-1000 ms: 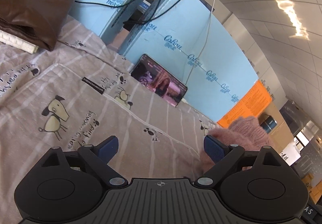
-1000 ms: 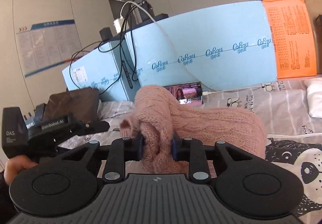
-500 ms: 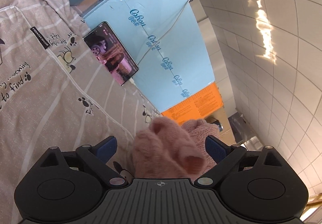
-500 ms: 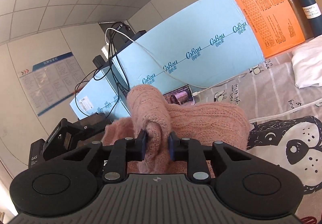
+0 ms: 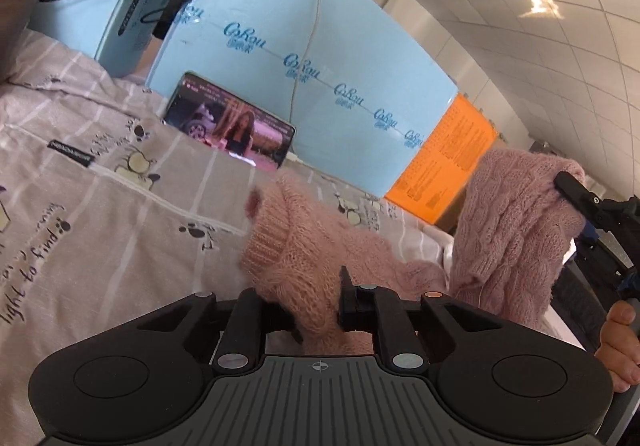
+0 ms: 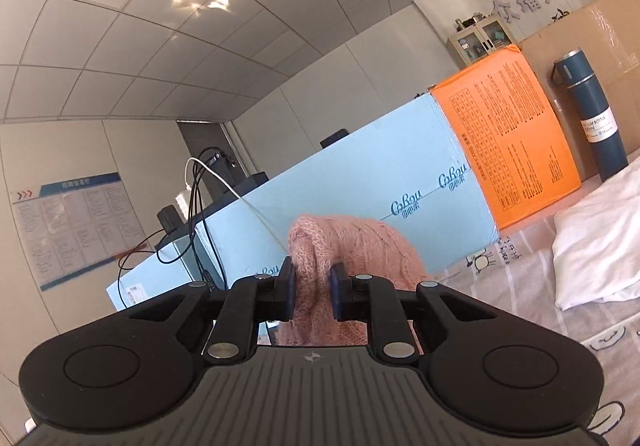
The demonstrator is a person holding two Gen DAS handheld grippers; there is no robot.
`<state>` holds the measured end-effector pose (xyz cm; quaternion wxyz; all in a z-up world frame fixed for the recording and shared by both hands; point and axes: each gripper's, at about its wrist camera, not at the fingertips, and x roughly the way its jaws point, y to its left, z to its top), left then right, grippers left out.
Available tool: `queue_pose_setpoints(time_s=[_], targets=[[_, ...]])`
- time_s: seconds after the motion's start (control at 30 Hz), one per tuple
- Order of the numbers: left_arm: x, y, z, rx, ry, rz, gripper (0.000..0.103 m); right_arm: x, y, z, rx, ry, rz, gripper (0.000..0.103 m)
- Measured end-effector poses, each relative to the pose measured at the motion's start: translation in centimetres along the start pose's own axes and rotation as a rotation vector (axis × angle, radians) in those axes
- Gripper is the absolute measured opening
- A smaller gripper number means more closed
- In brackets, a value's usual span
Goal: Fold clothes
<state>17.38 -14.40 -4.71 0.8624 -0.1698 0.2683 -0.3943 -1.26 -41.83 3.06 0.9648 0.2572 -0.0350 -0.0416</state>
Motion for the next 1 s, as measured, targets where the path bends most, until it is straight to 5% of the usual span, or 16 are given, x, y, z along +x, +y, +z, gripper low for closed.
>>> queue_pose_setpoints(time_s=[0.2, 0.37, 0.5, 0.53, 0.63, 0.77, 0.87, 1.0], targets=[[-4.4, 2.7, 2.3, 0.055, -0.186, 0.165, 0.015, -0.8, -1.3, 0.6, 0.04, -0.064, -0.027, 0.014], [-4.8, 5.2, 1.3, 0.02, -0.117, 0.25, 0.015, -0.9, -4.2, -2.6, 0.049, 0.142, -0.192, 0.014], [-4.6, 5.9, 1.0, -0.009, -0.085, 0.242, 0.018, -0.7, -4.7, -4.9, -0.043, 0.274, -0.317, 0.015], [-4.6, 6.1, 0.9, -0.016, -0.086, 0.24, 0.019, -0.8, -4.6, -5.1, -0.07, 0.286, -0.339, 0.02], [-4.6, 6.5, 0.8, -0.036, -0.087, 0.233, 0.023, -1.1, -2.9, -5.7, -0.198, 0.224, -0.475, 0.067], [-4.7, 7.4, 0.7, -0.082, -0.085, 0.214, 0.03, -0.4, -1.1, -6.0, -0.297, 0.209, -0.431, 0.072], [-4.7, 7.8, 0.7, -0.11, -0.083, 0.19, 0.031, 1.4, 0.6, -6.8, -0.329, 0.304, -0.28, 0.079], [-5.0, 8.3, 0.6, -0.138, -0.086, 0.168, 0.031, 4.5, 1.9, -8.2, -0.354, 0.425, -0.28, 0.085]])
